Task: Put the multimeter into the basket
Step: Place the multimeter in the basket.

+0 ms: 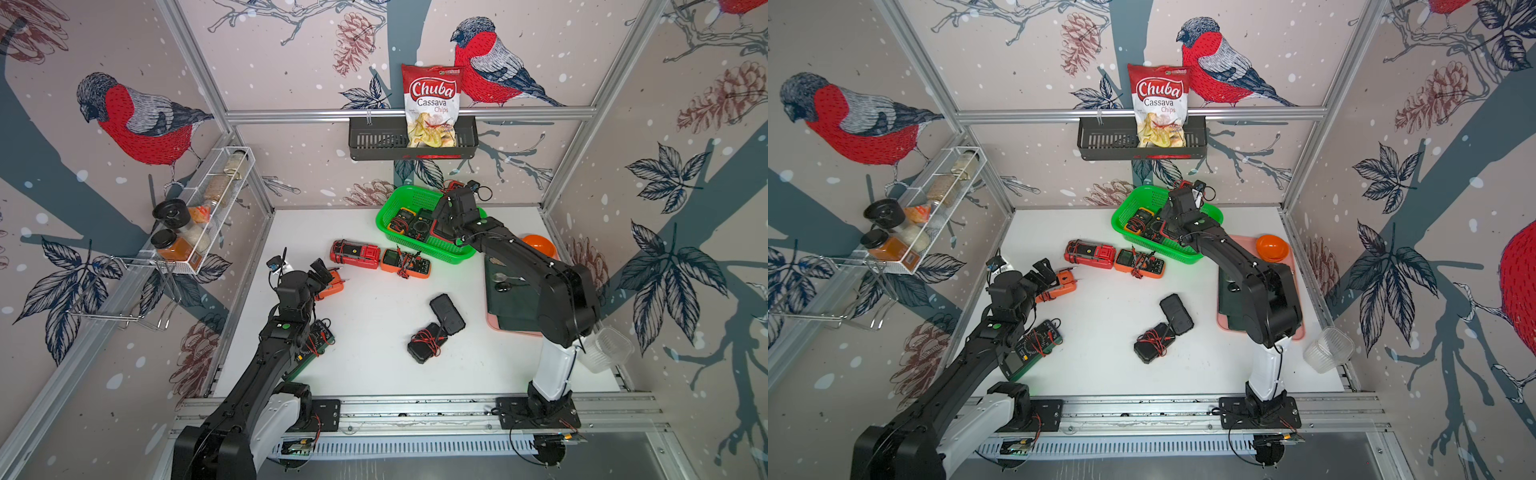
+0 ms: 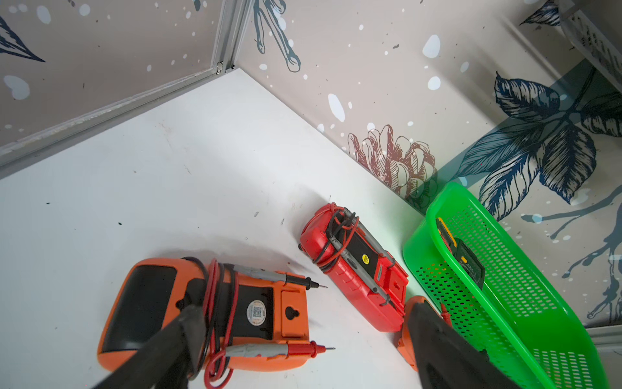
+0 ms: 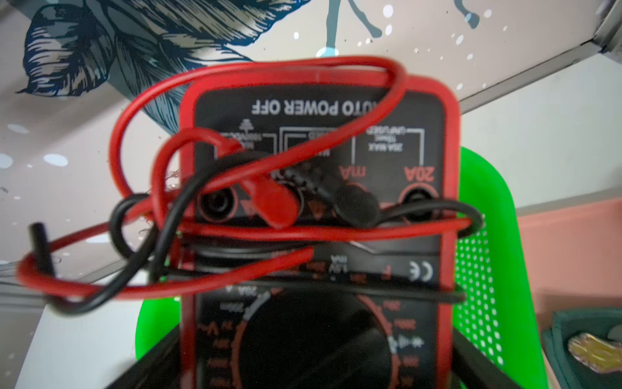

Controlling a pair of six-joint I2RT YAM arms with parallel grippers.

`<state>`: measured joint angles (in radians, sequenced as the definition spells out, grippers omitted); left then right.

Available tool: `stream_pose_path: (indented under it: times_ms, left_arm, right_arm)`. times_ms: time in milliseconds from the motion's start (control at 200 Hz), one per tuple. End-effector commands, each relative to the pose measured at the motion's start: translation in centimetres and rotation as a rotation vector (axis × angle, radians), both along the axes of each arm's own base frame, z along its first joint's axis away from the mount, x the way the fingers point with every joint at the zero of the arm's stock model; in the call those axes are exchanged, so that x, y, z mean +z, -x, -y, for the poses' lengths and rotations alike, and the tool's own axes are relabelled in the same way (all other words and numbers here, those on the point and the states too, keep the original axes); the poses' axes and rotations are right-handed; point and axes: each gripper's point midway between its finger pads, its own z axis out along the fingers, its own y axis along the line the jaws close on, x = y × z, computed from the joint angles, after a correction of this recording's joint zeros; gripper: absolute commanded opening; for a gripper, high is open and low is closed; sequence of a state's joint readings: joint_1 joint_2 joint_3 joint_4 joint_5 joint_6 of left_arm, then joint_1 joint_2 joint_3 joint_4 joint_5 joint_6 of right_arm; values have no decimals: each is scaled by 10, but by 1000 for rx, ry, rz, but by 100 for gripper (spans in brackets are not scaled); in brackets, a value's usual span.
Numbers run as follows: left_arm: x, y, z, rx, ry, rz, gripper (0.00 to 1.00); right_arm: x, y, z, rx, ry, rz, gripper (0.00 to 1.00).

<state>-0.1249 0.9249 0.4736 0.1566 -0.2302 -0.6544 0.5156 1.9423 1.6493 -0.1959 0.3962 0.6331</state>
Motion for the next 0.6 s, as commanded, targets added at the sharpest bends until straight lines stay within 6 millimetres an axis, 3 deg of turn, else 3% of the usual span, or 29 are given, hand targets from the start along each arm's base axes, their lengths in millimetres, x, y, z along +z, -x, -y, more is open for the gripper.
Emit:
stream_pose_path:
  times_ms: [0,150,300,595]
  left_arm:
    - [13,-7,9,-54,5,49,98]
    - [11,-8,14,-80,11,44,98]
    - [10,-9,16,-92,14,41,98]
    - [7,-11,16,-90,20,29,98]
  right_arm:
    - [6,-24,15,-118,23,44,0]
    - [-19,-48,20,-158,52,-11,0]
    - [-45,-59,24,-165,57,-62,0]
    - [-101,-52,28,-149,86,-200,0]
